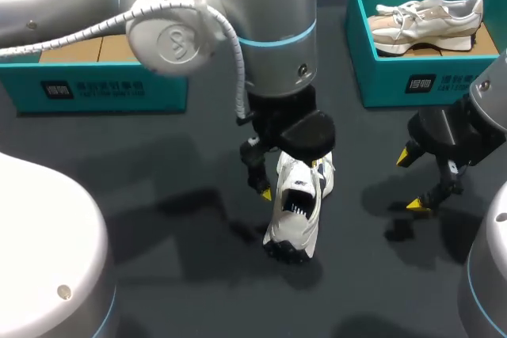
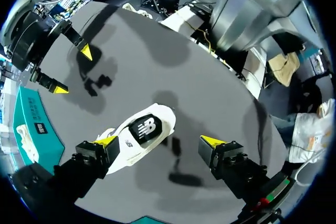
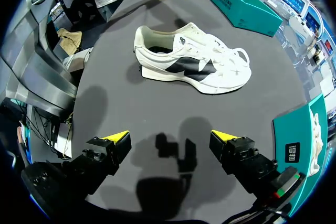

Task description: Take the shoe out of the shoebox, open the shoe tongue, remove and reinsert the insole, then place the shoe into the shoebox

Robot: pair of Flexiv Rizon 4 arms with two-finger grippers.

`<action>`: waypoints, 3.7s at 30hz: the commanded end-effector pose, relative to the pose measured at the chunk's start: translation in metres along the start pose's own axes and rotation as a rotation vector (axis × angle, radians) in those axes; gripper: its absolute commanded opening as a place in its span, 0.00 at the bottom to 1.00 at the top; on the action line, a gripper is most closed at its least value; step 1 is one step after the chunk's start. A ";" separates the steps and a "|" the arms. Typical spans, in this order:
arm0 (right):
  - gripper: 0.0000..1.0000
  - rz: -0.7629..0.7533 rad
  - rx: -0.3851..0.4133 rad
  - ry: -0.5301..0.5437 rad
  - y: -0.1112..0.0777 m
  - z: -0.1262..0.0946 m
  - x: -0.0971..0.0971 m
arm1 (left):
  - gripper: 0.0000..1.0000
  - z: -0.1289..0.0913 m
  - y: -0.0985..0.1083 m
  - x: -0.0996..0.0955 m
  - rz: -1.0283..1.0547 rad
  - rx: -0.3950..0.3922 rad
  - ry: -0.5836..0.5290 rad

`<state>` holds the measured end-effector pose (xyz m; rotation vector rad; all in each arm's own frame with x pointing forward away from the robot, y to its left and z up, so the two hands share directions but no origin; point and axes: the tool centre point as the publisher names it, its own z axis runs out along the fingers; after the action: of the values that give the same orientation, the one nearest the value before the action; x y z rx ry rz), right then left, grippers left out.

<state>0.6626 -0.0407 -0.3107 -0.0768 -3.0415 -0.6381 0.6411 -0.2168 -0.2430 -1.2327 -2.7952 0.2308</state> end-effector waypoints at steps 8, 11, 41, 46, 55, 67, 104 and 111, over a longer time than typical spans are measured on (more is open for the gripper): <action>1.00 0.001 0.003 -0.003 0.000 0.000 0.002 | 1.00 0.028 -0.012 0.015 -0.370 -0.026 -0.041; 1.00 0.001 0.003 -0.003 0.000 0.000 0.002 | 1.00 0.038 -0.014 0.020 -0.384 -0.033 -0.044; 1.00 0.001 0.003 -0.003 0.000 0.000 0.002 | 1.00 0.130 -0.012 0.023 -0.457 -0.049 -0.105; 1.00 0.001 0.003 -0.003 0.000 0.000 0.002 | 1.00 0.138 -0.012 0.022 -0.476 -0.066 -0.124; 1.00 0.001 0.003 -0.003 0.000 0.000 0.002 | 1.00 0.141 -0.018 0.020 -0.483 -0.099 -0.140; 1.00 0.001 0.003 -0.003 0.000 0.000 0.002 | 0.03 0.140 -0.016 0.019 -0.478 -0.102 -0.129; 1.00 0.001 0.003 -0.003 0.000 0.000 0.002 | 0.00 -0.033 0.089 0.006 -0.446 0.008 0.093; 1.00 0.001 0.003 -0.003 0.000 0.000 0.002 | 0.00 -0.066 0.129 0.000 -0.525 0.035 0.141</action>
<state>0.6626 -0.0407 -0.3107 -0.0769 -3.0415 -0.6381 0.7251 -0.1381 -0.2267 -0.4707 -2.8642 0.1256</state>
